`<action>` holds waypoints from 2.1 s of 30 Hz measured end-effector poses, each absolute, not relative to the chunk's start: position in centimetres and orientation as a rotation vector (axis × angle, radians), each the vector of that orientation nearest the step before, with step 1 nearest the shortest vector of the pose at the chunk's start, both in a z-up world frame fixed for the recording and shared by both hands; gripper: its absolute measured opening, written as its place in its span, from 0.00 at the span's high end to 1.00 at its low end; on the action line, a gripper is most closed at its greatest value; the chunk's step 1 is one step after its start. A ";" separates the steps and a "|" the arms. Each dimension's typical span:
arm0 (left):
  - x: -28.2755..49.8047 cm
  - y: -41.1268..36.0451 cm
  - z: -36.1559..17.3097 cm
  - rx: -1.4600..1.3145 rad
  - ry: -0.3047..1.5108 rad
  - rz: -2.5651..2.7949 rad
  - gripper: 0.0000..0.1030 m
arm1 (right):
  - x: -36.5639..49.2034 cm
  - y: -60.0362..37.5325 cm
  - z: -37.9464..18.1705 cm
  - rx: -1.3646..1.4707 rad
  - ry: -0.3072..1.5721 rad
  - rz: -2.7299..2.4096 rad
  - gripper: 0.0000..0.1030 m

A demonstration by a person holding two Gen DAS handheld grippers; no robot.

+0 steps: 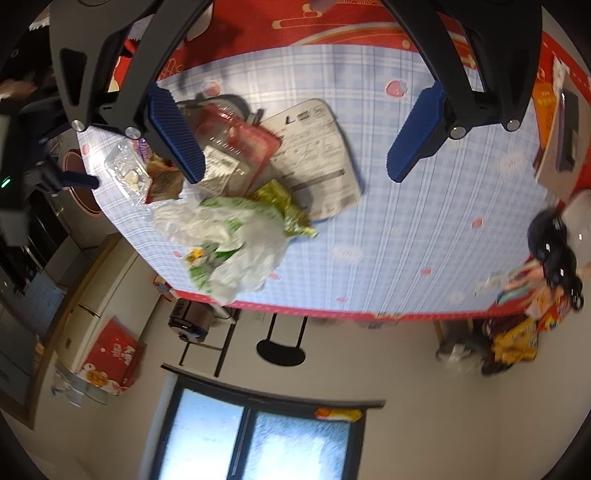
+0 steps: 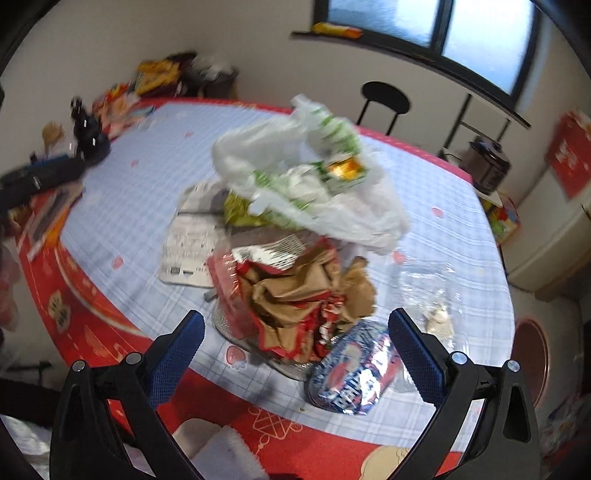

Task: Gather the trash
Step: 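Grasp the brown-and-red snack wrapper with the right tool while the left tool approaches the red-labelled package, then grasp the red-labelled clear plastic package with the left tool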

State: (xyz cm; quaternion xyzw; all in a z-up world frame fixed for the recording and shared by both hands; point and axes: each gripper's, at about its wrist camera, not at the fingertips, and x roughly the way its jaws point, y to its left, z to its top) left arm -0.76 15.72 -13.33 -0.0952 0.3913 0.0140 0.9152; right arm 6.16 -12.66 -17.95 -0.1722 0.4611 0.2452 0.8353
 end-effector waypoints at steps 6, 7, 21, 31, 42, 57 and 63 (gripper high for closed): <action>-1.3 18.1 -15.6 -0.231 0.860 0.032 0.07 | 8.6 -10.1 -23.3 -0.412 1.052 0.447 0.12; -1.4 18.5 -15.8 -0.229 0.865 0.028 0.07 | 9.0 -10.2 -23.8 -0.402 1.063 0.438 0.15; -1.2 19.3 -17.0 -0.228 0.879 -0.083 0.21 | 7.4 -12.2 -20.1 -0.166 1.008 0.393 0.50; 0.2 17.8 -18.3 -0.365 0.942 -0.186 0.22 | 4.7 -14.8 -16.0 -0.138 0.908 0.355 0.50; 4.8 16.6 -24.2 -0.860 1.083 -0.157 0.26 | 6.3 -19.7 -16.1 -0.140 0.894 0.394 0.50; 6.9 12.7 -31.9 -1.191 1.069 0.026 0.28 | 9.2 -27.5 -16.5 -0.103 0.891 0.420 0.50; 7.3 11.4 -33.3 -1.176 1.077 0.045 0.28 | 9.1 -28.1 -16.6 -0.108 0.888 0.422 0.50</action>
